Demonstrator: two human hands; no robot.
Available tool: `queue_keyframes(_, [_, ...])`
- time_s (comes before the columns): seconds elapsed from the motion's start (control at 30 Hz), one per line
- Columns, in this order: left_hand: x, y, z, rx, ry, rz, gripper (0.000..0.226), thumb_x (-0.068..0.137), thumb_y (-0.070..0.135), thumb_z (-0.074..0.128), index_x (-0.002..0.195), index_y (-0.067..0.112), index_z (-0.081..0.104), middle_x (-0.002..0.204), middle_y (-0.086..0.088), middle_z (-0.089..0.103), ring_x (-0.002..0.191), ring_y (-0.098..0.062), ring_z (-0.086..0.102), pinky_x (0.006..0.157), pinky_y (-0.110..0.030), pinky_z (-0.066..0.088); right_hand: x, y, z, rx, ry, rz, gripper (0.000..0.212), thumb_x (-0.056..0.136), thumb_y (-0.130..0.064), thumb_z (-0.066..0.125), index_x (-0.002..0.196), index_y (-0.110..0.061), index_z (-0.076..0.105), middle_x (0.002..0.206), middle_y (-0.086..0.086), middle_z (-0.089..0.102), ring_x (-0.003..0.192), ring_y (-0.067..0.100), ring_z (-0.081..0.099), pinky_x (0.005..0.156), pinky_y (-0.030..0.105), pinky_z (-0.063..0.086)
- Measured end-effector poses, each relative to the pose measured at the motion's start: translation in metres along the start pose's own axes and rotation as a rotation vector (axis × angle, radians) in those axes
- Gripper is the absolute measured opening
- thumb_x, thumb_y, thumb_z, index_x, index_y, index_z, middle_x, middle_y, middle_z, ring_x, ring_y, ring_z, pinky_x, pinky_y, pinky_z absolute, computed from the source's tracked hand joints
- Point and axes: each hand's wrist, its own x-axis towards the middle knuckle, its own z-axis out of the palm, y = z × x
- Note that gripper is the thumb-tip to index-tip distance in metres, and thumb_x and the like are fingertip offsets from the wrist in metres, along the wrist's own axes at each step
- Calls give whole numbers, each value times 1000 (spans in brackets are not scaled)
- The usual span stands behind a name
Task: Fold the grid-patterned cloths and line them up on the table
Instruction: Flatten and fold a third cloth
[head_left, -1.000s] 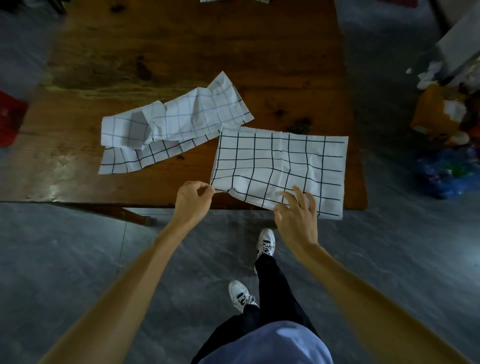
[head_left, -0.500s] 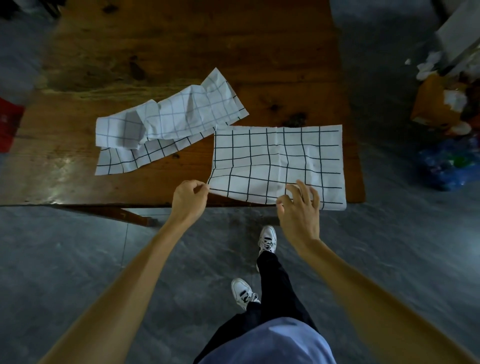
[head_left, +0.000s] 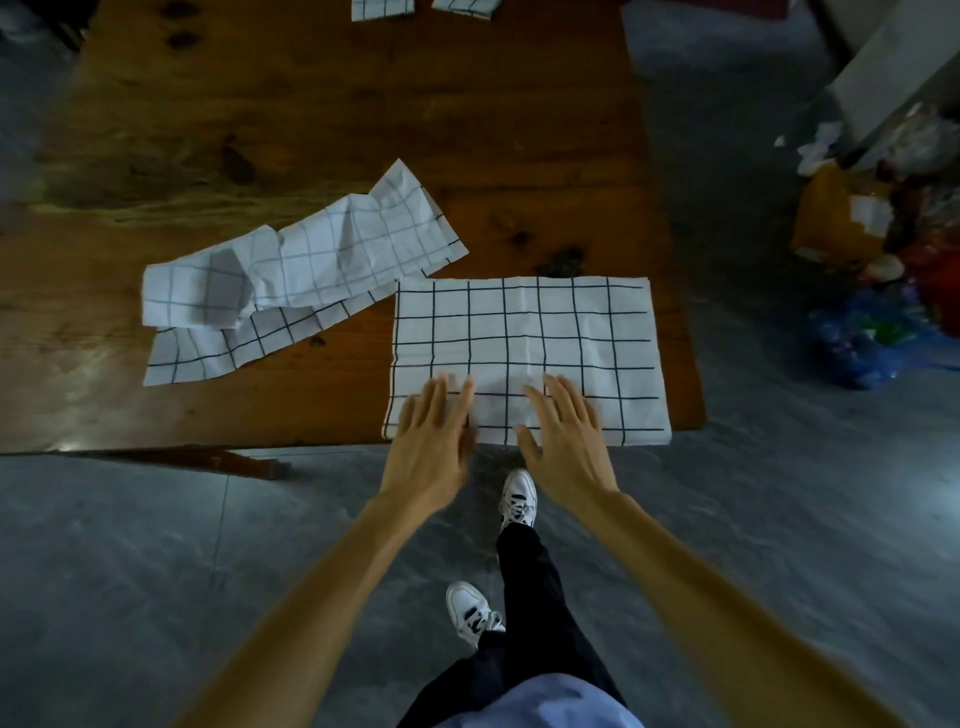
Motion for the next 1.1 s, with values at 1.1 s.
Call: queue_keyframes(1.1, [42,17,38,105,44,-78,70,91,64,-6,151,29,-6,157,-10,-14,144,-25,-17,115,-46,-13,55,11,10,-117,-70,66,58,102,-45,24,153,-24,7,161,11,-8,147,27,-16,117,45,-12])
